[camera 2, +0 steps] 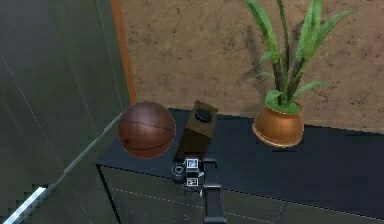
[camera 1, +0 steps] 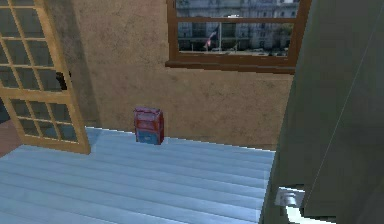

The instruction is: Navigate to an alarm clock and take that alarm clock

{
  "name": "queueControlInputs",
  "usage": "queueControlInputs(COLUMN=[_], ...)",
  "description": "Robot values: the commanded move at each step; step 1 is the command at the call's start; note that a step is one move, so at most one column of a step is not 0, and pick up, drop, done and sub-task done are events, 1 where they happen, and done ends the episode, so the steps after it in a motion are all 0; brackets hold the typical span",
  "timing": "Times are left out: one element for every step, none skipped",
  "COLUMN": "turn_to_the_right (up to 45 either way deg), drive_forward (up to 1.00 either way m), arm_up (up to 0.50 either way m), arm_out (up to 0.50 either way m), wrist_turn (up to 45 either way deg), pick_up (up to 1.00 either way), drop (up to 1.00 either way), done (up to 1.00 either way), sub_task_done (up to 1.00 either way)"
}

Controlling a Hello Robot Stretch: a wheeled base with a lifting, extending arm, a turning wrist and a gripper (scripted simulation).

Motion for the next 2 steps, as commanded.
queueControlInputs(turn_to_the_right=[0.0, 0.0], drive_forward=[0.00, 0.00], arm_up=[0.00, 0.10], arm_out=[0.00, 0.00], wrist_turn=[0.0, 0.0], pick_up=[1.00, 0.00], drop=[0.00, 0.00], done=[0.00, 0.00], sub_task_done=[0.00, 0.00])
